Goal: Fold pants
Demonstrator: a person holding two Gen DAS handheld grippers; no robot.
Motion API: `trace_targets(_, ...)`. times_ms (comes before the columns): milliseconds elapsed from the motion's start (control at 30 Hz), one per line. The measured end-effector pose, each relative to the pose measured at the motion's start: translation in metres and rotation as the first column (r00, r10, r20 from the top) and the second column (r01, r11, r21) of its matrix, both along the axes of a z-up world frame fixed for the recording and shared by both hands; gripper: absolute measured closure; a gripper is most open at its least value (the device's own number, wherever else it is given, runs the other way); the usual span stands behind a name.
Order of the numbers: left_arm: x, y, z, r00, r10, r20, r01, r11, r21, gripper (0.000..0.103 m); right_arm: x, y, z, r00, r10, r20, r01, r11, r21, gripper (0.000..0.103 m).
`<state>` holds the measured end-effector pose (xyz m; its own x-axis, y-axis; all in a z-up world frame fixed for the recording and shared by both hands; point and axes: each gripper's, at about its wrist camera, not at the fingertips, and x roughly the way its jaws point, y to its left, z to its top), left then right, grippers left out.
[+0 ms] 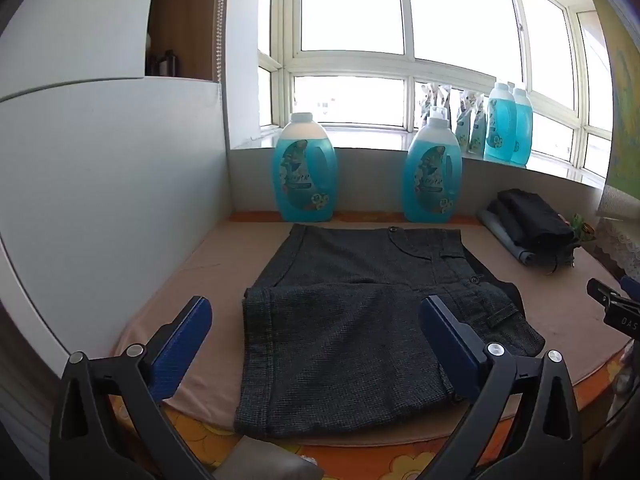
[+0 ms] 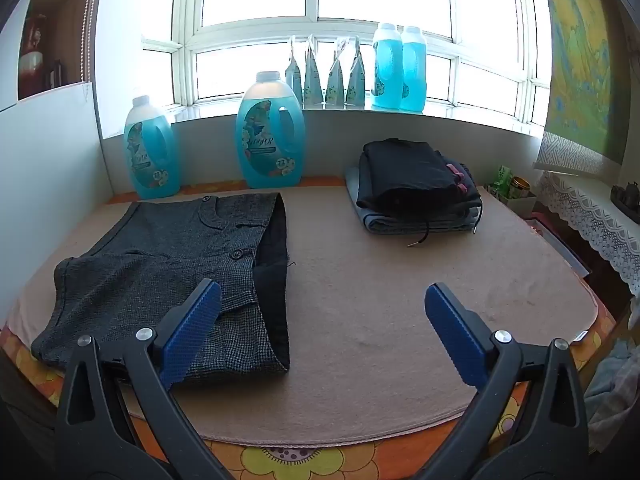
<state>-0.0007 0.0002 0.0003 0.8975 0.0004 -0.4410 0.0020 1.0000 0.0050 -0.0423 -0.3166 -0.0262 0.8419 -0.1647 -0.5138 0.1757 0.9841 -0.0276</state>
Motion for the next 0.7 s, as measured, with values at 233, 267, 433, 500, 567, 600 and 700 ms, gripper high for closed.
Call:
trace_targets(233,0.006,0.011,0.001,1.000,-0.009,-0.018,0.008,1.000,-0.024,0.000,0.001,0.001,-0.003,1.000,-0.007,-0.007,0.007,1.000,0.019,0.000)
trace_targets(267,0.006,0.013,0.001,1.000,-0.009,-0.020,0.009,1.000,-0.026,0.000,0.001,0.001,-0.003,1.000,-0.009,-0.008,0.009,1.000,0.021,0.000)
trace_targets(433,0.004,0.007,0.000,1.000,-0.002,-0.022,0.001,1.000,-0.017,0.000,-0.002,0.006,-0.002,1.000,0.007,0.002,-0.007,1.000,0.016,0.000)
trace_targets(500,0.004,0.007,-0.001,1.000,-0.001,-0.021,0.001,1.000,-0.018,0.000,-0.001,0.006,0.000,1.000,0.005,-0.001,-0.005,1.000,0.013,0.000)
trace_targets(567,0.003,0.007,-0.001,1.000,-0.001,-0.018,0.001,1.000,-0.019,0.000,-0.001,0.004,-0.001,1.000,0.003,0.000,-0.003,1.000,0.014,0.000)
trace_targets(600,0.003,0.007,-0.001,1.000,-0.001,-0.018,0.000,1.000,-0.019,0.000,-0.001,0.003,-0.001,1.000,0.004,0.001,-0.004,1.000,0.015,0.000)
trace_targets(700,0.003,0.006,-0.001,1.000,0.000,-0.019,0.000,1.000,-0.019,0.000,-0.001,0.005,-0.002,1.000,0.002,0.003,-0.002,1.000,0.012,0.000)
